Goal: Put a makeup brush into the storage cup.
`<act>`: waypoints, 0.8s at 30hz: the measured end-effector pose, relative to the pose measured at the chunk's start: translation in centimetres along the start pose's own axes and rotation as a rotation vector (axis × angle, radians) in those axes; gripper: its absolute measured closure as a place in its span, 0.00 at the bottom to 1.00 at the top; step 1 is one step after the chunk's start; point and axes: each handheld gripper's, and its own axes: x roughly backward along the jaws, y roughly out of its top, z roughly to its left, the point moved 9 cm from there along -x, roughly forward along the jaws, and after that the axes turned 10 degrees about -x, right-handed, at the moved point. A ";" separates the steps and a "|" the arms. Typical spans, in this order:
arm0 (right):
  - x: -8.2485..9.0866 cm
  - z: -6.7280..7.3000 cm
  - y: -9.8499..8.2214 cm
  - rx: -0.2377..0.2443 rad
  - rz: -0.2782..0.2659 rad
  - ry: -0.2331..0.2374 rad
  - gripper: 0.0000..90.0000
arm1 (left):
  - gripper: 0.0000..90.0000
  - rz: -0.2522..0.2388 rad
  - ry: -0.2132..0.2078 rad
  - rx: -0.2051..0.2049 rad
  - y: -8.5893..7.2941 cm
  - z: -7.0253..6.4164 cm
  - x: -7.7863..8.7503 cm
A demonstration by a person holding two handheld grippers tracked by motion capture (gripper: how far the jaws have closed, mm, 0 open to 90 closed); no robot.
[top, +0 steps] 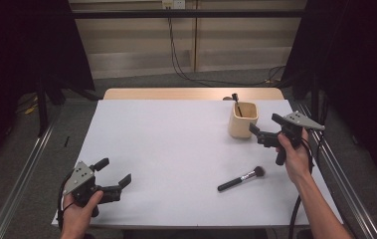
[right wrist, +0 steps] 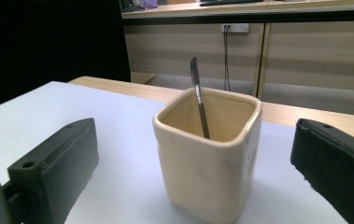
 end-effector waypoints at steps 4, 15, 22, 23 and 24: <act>0.9 -0.2 -0.7 -0.006 0.010 0.000 0.00 | 0.04 -0.001 0.003 0.007 0.0 0.0 0.0; 2.9 0.6 -2.0 0.008 0.013 -0.007 0.00 | 0.04 -0.007 0.004 0.007 0.1 0.0 0.2; 4.0 0.7 -2.9 0.012 0.011 -0.030 0.01 | 0.04 -0.023 0.001 0.017 0.2 0.0 0.5; 4.2 0.8 -3.0 0.010 0.013 -0.032 0.01 | 0.04 -0.023 0.000 0.017 0.2 0.0 0.5; 4.3 0.8 -3.1 0.009 0.015 -0.032 0.01 | 0.04 -0.024 0.000 0.017 0.2 0.0 0.5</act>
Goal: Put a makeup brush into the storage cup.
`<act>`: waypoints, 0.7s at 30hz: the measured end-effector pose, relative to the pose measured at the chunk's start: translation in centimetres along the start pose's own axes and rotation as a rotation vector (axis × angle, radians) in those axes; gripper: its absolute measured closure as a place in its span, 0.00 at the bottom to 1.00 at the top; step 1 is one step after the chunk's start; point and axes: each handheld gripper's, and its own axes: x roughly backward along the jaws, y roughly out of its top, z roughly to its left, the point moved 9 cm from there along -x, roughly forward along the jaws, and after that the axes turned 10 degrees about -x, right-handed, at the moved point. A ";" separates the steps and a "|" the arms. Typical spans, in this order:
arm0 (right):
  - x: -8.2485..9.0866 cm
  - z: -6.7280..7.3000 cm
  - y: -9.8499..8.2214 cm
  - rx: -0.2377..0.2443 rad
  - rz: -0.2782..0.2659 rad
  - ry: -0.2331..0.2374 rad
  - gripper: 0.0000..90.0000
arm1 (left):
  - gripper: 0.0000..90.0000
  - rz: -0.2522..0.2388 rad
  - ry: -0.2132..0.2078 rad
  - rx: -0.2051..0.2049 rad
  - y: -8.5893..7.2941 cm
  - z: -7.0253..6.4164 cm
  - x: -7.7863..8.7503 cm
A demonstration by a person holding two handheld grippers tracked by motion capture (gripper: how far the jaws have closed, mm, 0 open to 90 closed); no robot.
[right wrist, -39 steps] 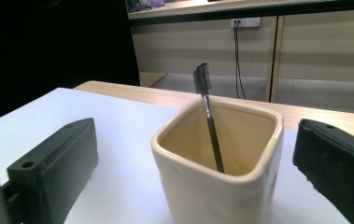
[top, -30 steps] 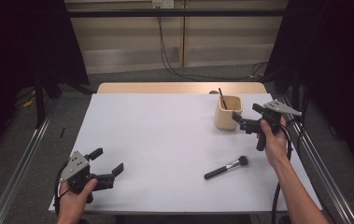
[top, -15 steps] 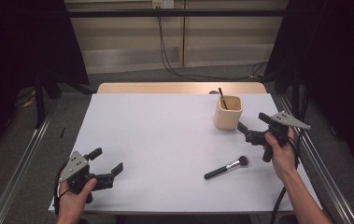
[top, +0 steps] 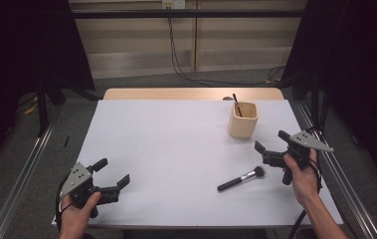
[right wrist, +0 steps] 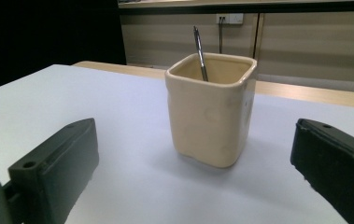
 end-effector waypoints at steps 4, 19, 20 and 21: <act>0.6 0.0 -0.6 -0.015 0.007 -0.005 0.01 | 0.04 -0.005 0.000 0.002 0.1 -0.1 0.2; 2.8 1.1 -2.7 0.010 0.041 0.020 0.01 | 0.04 -0.014 0.006 0.001 0.3 -0.5 0.6; 2.9 1.1 -2.7 0.012 0.041 0.019 0.01 | 0.04 -0.011 0.008 -0.002 0.3 -0.5 0.6; 3.1 1.1 -2.9 0.018 0.038 0.013 0.01 | 0.04 -0.010 0.009 -0.002 0.3 -0.5 0.6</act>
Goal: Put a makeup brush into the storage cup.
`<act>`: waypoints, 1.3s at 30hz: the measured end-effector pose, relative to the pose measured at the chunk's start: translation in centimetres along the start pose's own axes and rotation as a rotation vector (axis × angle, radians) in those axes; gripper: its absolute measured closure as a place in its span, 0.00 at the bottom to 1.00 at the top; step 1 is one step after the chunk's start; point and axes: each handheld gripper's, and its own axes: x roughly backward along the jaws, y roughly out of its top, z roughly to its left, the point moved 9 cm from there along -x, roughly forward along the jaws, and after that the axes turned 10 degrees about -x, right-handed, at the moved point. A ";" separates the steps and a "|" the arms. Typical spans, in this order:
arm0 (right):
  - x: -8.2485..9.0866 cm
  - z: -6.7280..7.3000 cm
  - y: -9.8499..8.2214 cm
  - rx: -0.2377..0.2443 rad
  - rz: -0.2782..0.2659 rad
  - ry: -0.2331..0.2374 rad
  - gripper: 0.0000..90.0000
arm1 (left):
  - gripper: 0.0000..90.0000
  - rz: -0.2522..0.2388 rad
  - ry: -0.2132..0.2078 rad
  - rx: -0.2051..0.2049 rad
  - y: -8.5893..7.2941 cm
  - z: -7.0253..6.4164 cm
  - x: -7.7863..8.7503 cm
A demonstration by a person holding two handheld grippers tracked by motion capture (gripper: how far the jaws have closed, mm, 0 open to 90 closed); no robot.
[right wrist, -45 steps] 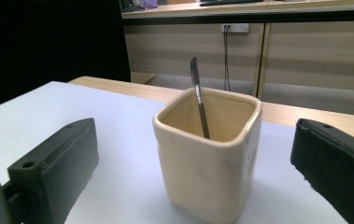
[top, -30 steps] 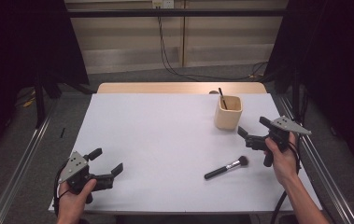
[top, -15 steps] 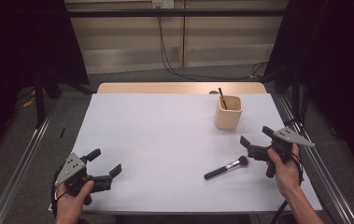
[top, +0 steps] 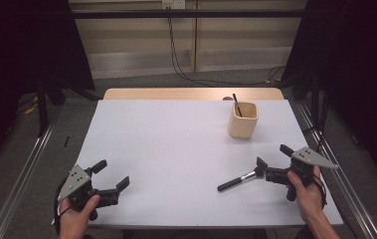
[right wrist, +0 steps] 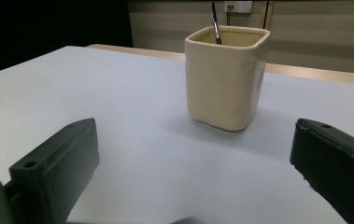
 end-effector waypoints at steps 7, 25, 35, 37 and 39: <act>1.2 -0.1 -1.0 -0.019 0.002 -0.002 0.01 | 0.04 -0.002 0.006 0.007 0.0 0.1 0.0; 2.4 0.2 -1.8 -0.016 -0.002 0.025 0.00 | 0.04 -0.002 0.006 0.002 0.0 0.3 0.2; 2.0 0.4 -1.4 -0.016 -0.006 0.041 0.00 | 0.04 0.004 0.001 0.005 -0.2 0.5 0.1; 1.9 0.5 -1.4 -0.017 -0.006 0.044 0.00 | 0.04 0.003 0.003 0.008 -0.2 0.5 0.1; 1.8 0.7 -1.3 -0.014 -0.006 0.050 0.00 | 0.04 0.004 0.005 0.004 -0.3 0.6 0.2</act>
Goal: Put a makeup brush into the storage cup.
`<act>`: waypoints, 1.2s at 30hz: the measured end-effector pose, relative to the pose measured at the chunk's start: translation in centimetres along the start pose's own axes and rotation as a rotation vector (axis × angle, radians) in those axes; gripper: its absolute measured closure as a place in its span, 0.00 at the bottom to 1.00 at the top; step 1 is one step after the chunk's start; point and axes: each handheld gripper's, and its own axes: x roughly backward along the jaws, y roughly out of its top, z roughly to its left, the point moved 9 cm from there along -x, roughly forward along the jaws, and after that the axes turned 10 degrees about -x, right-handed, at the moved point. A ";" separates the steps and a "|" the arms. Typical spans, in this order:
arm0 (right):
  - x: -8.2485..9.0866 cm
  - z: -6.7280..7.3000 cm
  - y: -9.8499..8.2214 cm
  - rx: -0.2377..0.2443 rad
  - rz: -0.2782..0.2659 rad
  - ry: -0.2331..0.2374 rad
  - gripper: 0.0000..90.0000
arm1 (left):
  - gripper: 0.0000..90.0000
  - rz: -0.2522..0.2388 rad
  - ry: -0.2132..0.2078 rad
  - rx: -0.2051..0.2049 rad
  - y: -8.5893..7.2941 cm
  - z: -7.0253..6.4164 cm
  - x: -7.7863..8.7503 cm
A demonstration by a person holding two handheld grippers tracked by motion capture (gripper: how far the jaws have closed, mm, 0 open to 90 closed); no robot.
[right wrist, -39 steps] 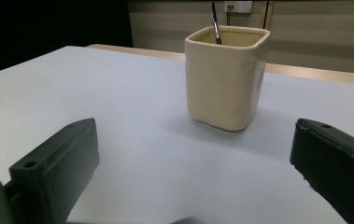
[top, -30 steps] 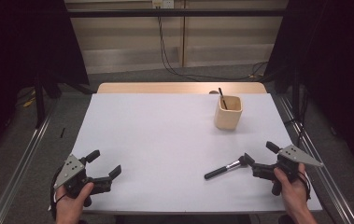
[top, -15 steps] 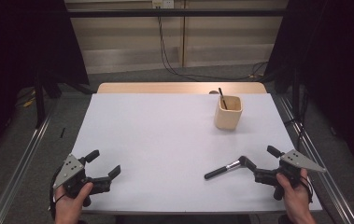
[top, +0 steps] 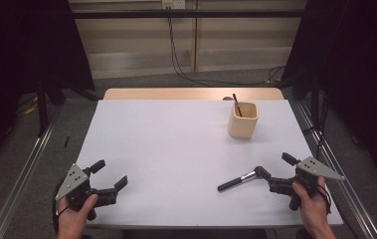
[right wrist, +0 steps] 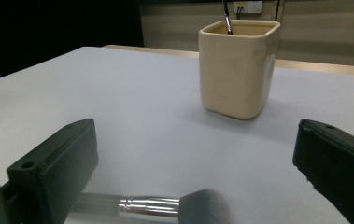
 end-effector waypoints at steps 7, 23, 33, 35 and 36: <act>-0.9 1.0 0.5 0.013 0.010 0.067 0.00 | 0.04 -0.004 0.001 -0.004 0.2 -0.2 0.0; -3.2 1.4 2.3 0.045 0.064 0.107 0.02 | 0.04 0.006 0.009 0.001 0.0 0.0 0.0; -5.4 2.4 3.2 0.073 0.120 0.171 0.02 | 0.04 0.008 0.010 -0.002 -0.1 0.1 0.0; -5.8 2.6 3.4 0.076 0.128 0.186 0.02 | 0.04 0.009 0.008 -0.006 -0.1 0.1 0.0; -6.0 2.7 3.4 0.076 0.133 0.194 0.03 | 0.04 0.009 0.005 -0.007 -0.1 0.1 0.0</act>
